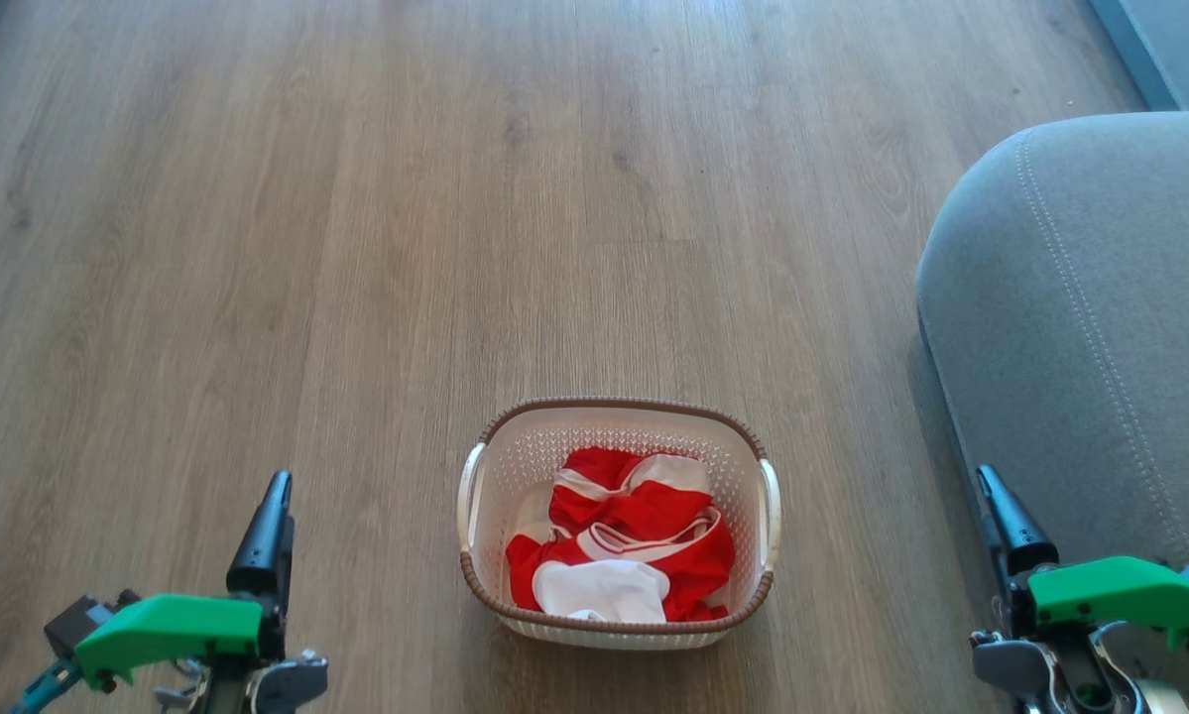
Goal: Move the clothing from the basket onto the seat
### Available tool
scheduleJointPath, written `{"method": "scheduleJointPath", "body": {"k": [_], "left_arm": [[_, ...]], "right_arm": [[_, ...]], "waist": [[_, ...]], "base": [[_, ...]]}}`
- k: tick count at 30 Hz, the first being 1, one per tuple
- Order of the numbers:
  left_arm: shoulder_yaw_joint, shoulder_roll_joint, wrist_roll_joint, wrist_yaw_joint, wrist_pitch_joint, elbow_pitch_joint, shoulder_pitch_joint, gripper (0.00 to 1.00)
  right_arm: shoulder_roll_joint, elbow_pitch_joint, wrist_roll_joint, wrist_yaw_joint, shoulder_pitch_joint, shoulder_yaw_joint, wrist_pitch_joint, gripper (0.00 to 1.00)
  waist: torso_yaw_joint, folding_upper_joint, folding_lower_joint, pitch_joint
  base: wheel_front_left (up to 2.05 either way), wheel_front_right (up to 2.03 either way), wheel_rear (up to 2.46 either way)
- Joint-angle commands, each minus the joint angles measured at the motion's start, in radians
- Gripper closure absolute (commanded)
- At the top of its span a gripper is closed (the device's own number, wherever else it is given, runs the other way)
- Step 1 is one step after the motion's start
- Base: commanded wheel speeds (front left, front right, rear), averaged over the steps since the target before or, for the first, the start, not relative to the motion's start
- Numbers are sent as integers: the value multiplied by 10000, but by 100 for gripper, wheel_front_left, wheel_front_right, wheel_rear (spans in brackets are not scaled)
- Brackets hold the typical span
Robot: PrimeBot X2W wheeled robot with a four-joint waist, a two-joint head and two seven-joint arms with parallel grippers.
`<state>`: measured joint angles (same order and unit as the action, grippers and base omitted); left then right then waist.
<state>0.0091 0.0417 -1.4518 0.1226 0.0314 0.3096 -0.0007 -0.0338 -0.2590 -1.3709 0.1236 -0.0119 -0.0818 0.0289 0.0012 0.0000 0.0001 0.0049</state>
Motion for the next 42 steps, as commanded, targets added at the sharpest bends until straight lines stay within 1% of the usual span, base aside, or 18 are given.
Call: {"method": "scheduleJointPath", "body": {"k": [1,14,20,21,23,24,32,42], "left_arm": [[19,47,223,-20,-136,-376,-539,0],[-96,51,1933,-134,-518,-447,-639,0],[-87,61,2947,-142,-693,-425,-707,0],[-87,61,2947,-142,-693,-425,-707,0],[-80,69,3418,-125,-781,-399,-728,0],[-80,69,3418,-125,-781,-399,-728,0],[-112,102,4653,-63,-1016,-321,-787,0],[-106,202,6117,4,-1310,-231,-901,0]], "right_arm": [[-171,425,286,17,-219,94,-111,0],[-354,625,2602,24,-209,361,-493,0],[-575,661,3613,28,-290,595,-668,0],[-575,661,3613,28,-290,595,-668,0],[-714,669,4095,30,-356,756,-750,0],[-714,669,4095,30,-356,756,-750,0],[-1148,639,5193,34,-622,1422,-946,0],[-1685,554,6141,40,-952,2208,-1262,0]], "waist": [[2,0,-1,-6],[40,0,-1,-31],[31,0,-1,-32],[31,0,-1,-32],[23,0,-1,-36],[23,0,-1,-36],[10,0,-1,-45],[46,0,-1,-12]], "base": [[0,0,0],[0,0,0],[0,0,0],[0,0,0],[0,0,0],[0,0,0],[0,0,0],[0,0,0]]}}
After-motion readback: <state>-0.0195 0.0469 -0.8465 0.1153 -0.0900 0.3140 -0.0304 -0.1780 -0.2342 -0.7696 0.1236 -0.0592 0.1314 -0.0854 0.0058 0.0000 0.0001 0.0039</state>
